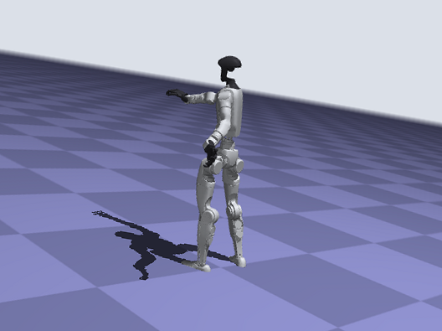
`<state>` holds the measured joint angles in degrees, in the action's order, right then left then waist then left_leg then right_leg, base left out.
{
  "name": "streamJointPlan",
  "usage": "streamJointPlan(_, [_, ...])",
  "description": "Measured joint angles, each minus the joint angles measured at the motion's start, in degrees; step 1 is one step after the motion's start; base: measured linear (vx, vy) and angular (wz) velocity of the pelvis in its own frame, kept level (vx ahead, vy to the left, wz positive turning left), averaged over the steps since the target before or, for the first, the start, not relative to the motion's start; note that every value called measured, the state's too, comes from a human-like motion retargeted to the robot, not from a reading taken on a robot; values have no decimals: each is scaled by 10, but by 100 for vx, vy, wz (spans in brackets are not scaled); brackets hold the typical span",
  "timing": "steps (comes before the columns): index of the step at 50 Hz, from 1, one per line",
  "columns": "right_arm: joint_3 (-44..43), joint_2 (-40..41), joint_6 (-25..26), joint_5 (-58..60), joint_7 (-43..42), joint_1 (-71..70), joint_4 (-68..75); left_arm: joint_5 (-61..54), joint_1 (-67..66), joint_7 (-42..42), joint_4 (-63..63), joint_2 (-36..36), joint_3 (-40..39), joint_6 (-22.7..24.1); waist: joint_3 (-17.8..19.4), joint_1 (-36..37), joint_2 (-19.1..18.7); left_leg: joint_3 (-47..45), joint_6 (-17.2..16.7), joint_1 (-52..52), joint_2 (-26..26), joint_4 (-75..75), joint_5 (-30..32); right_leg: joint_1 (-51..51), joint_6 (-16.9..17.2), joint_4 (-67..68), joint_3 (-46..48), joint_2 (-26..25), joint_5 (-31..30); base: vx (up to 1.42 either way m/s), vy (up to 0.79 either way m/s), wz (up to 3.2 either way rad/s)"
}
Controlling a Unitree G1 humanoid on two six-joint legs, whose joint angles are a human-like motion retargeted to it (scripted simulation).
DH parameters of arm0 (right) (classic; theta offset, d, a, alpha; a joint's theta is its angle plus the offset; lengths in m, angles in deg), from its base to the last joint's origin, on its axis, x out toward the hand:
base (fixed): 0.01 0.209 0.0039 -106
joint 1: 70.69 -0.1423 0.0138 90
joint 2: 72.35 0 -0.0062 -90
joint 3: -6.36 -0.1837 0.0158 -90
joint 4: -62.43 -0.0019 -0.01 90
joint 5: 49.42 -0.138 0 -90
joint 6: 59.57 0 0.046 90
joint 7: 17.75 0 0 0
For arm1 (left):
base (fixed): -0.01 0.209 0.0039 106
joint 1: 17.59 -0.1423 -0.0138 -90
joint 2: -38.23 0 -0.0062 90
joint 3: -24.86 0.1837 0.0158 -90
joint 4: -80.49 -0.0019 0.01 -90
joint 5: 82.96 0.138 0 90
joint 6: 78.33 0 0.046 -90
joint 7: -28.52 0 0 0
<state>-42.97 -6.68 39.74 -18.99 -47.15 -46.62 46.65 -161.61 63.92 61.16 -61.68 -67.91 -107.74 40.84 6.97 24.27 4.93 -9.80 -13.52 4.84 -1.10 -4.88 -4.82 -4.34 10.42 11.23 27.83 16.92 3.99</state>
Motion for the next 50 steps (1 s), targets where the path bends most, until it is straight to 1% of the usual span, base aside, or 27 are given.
streamJointPlan(3, [3, -33, 14, -7, 11, 7, 10, 24, 52, 63, 16, -68, -52, 43, -8, 7, -13, 16, -1, -24, 14, -1, 8, 16, 16, 16, 27, 19, 0, -4, 5, 68])
streamJointPlan(6, [17, -49, 17, 3, 16, 6, 15, 37, 101, 88, 49, -153, -65, 56, -17, 0, -34, 29, -11, -38, 19, -1, 16, 22, 15, 22, 45, 27, 0, -5, 4, 54])
streamJointPlan(7, [24, -51, 19, 10, 18, 4, 13, 47, 114, 88, 65, -181, -61, 52, -20, -3, -41, 32, -13, -42, 21, -1, 18, 23, 14, 22, 49, 29, -1, -5, 4, 36])
streamJointPlan(8, [33, -52, 20, 19, 23, 2, 10, 74, 121, 77, 82, -208, -46, 34, -22, -8, -48, 34, -14, -45, 23, -1, 20, 23, 13, 21, 52, 31, -2, -6, 5, 27])
streamJointPlan(10, [49, -46, 22, 33, 30, -5, 1, 82, 154, 55, 146, -260, -24, 33, -28, -18, -62, 35, -15, -49, 29, -1, 23, 25, 15, 18, 54, 35, -5, -6, 6, 12])
streamJointPlan(12, [66, -32, 14, 38, 31, -15, -7, 82, 200, 19, 207, -315, -1, 63, -33, -30, -75, 31, -15, -52, 34, -1, 25, 28, 21, 14, 52, 39, -10, -6, 6, -7])
streamJointPlan(13, [74, -21, 10, 38, 28, -22, -8, 62, 237, 18, 238, -342, 10, 91, -36, -38, -82, 28, -15, -53, 35, -1, 25, 30, 24, 12, 50, 39, -11, -5, 3, -20])
streamJointPlan(14, [82, -10, 7, 37, 27, -28, -8, 72, 269, 9, 254, -371, 28, 98, -37, -45, -88, 25, -15, -54, 35, -1, 26, 31, 26, 10, 46, 39, -13, -5, 1, -28])
streamJointPlan(17, [106, 32, -1, 33, 33, -50, -7, 130, 381, -9, 298, -445, 108, 92, -39, -72, -109, 14, -15, -53, 34, -1, 27, 38, 30, 6, 33, 37, -17, -4, -1, -38])
streamJointPlan(18, [116, 48, -2, 30, 34, -59, -5, 139, 438, -7, 324, -455, 151, 97, -38, -82, -115, 10, -15, -52, 33, -1, 27, 40, 30, 6, 28, 35, -18, -4, -2, -44])
streamJointPlan(20, [132, 67, -8, 25, 41, -69, -2, 213, 593, 0, 355, -458, 288, 79, -37, -90, -126, 1, -15, -49, 30, -1, 27, 43, 31, 5, 16, 33, -19, -4, -2, -49])
streamJointPlan(23, [143, 83, -18, 28, 59, -64, -15, 355, 810, 4, 376, -416, 498, 18, -40, -96, -129, -14, -15, -43, 25, -1, 26, 48, 29, 2, -3, 27, -22, -4, -3, -54])
streamJointPlan(25, [147, 94, -22, 31, 70, -63, -24, 436, 919, -5, 377, -367, 609, -26, -39, -102, -126, -24, -15, -39, 21, -1, 25, 51, 27, 0, -16, 22, -24, -4, -4, -57])
streamJointPlan(27, [152, 107, -23, 39, 76, -68, -32, 477, 985, -22, 366, -296, 685, -61, -35, -110, -122, -34, -14, -35, 15, -1, 24, 53, 26, -4, -28, 15, -26, -5, -4, -55])
streamJointPlan(30, [168, 129, -20, 55, 73, -87, -40, 453, 1016, -47, 320, -152, 743, -92, -24, -126, -113, -45, -3, -31, 15, -1, 23, 57, 28, -8, -44, 13, -30, -6, 1, -45])
streamJointPlan(32, [177, 146, -16, 57, 71, -105, -42, 405, 1002, -57, 253, -45, 760, -111, -15, -141, -110, -50, 4, -30, 16, -1, 22, 61, 29, -9, -53, 13, -33, -7, 3, -36])
streamJointPlan(35, [181, 182, -10, 46, 76, -136, -37, 355, 961, -71, 104, 94, 789, -155, -2, -176, -108, -57, 10, -31, 17, -1, 22, 66, 30, -11, -63, 12, -37, -6, 5, -28])
streamJointPlan(37, [165, 209, -8, 39, 73, -155, -36, 339, 920, -76, 10, 164, 792, -178, 9, -208, -105, -62, 9, -31, 18, -1, 21, 69, 30, -14, -69, 12, -39, -5, 6, -24])
streamJointPlan(38, [159, 218, -8, 33, 73, -163, -40, 333, 896, -75, -25, 193, 785, -181, 14, -223, -103, -65, 7, -31, 19, -1, 21, 69, 30, -16, -72, 12, -40, -4, 6, -26])
streamJointPlan(40, [153, 229, -8, 34, 67, -177, -49, 319, 842, -65, -56, 234, 753, -169, 21, -251, -97, -72, 1, -32, 20, -1, 21, 71, 30, -23, -78, 11, -44, -3, 6, -29])
streamJointPlan(43, [142, 231, -7, 53, 50, -189, -58, 303, 755, -57, -23, 261, 684, -127, 27, -276, -88, -84, -9, -31, 22, -1, 21, 71, 31, -36, -88, 11, -50, -2, 5, -33])
streamJointPlan(45, [131, 226, -6, 61, 45, -190, -59, 299, 702, -71, 13, 264, 647, -113, 26, -282, -83, -91, -13, -29, 23, -1, 20, 70, 32, -45, -95, 10, -54, 0, 4, -34])
streamJointPlan(47, [122, 220, -5, 62, 50, -188, -53, 298, 659, -95, 37, 258, 630, -112, 24, -278, -78, -98, -14, -26, 24, -1, 17, 68, 33, -52, -101, 9, -56, 2, 2, -31])
streamJointPlan(50, [110, 213, -2, 61, 59, -183, -34, 305, 600, -128, 56, 232, 630, -119, 21, -266, -68, -105, -9, -20, 24, -1, 13, 65, 33, -55, -109, 7, -56, 3, 1, -24])
